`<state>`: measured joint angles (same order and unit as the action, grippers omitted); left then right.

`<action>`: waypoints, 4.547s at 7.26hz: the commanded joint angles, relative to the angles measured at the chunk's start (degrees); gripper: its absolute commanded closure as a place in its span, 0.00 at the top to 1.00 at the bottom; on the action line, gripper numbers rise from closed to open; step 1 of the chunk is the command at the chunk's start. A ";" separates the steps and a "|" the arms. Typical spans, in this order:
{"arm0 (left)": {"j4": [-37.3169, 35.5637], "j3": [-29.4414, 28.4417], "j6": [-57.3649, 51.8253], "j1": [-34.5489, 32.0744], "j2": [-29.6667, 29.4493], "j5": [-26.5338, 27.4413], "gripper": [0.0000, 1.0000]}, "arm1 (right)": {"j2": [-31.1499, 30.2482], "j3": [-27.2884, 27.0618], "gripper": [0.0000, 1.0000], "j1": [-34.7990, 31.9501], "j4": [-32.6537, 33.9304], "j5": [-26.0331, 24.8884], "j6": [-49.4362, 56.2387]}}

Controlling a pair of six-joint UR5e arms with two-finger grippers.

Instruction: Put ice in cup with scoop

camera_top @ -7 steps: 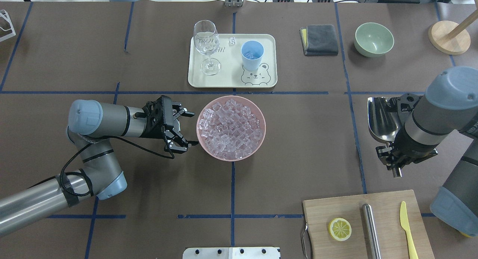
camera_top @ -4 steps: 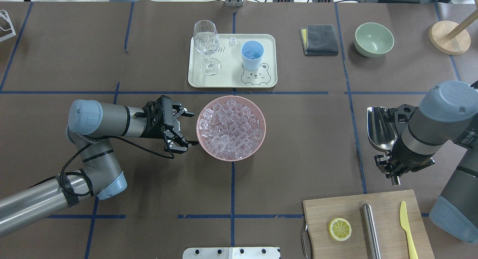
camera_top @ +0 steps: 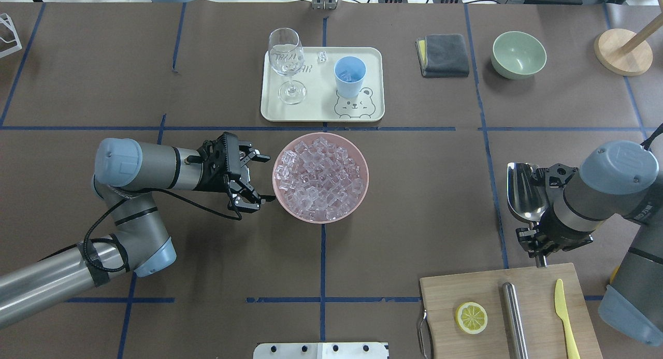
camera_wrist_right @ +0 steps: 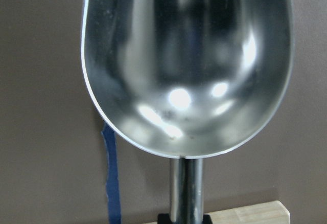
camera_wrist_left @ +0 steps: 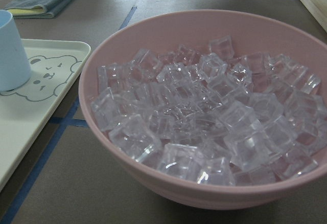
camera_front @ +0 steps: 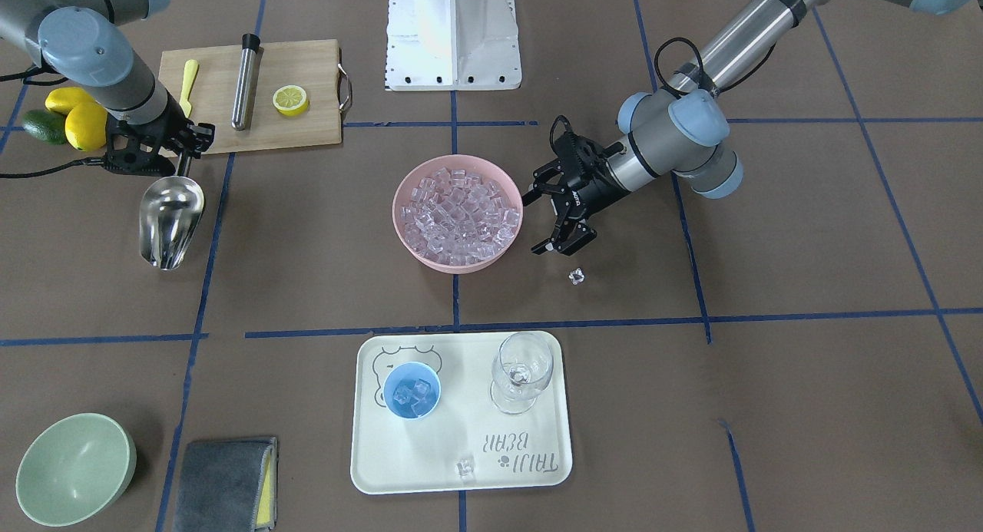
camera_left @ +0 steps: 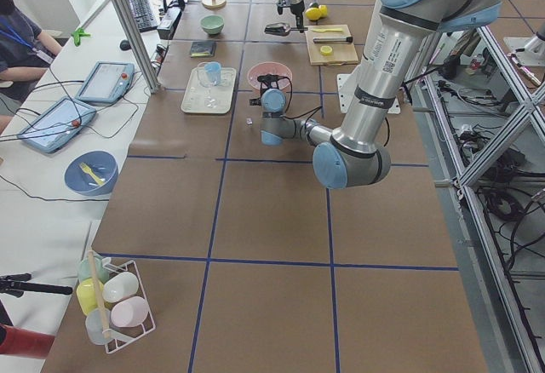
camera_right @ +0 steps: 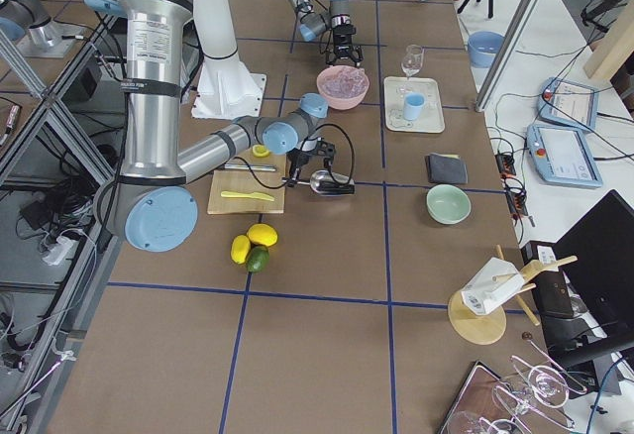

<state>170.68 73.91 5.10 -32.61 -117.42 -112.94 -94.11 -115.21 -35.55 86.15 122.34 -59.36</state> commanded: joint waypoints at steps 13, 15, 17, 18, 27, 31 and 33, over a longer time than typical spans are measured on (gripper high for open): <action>0.00 0.00 0.09 -0.09 0.00 0.00 1.00 | 7.17 0.43 1.00 -6.69 -0.10 -0.79 0.99; 0.00 0.09 0.26 -0.87 0.00 0.00 1.00 | 7.62 0.60 1.00 -14.33 0.16 -0.53 13.57; -0.17 0.26 0.27 -2.01 0.09 -0.09 1.00 | 6.84 1.30 1.00 -23.82 4.87 0.35 32.10; -0.26 0.26 0.18 -3.33 0.17 -0.61 1.00 | 5.79 2.35 1.00 -29.17 6.73 1.40 42.82; -33.34 8.34 -0.35 -27.73 6.41 -16.52 1.00 | -9.34 9.83 1.00 -51.46 6.14 8.88 70.61; -52.93 11.25 -4.55 -45.93 12.48 -21.27 1.00 | -9.43 9.92 1.00 -51.46 6.14 8.88 70.44; -67.62 11.34 -4.75 -51.22 11.95 -15.77 1.00 | -9.69 9.83 1.00 -51.46 6.14 8.88 70.44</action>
<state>110.87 85.23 0.71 -80.69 -105.33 -132.22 -103.66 -105.32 -87.01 92.29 131.23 11.11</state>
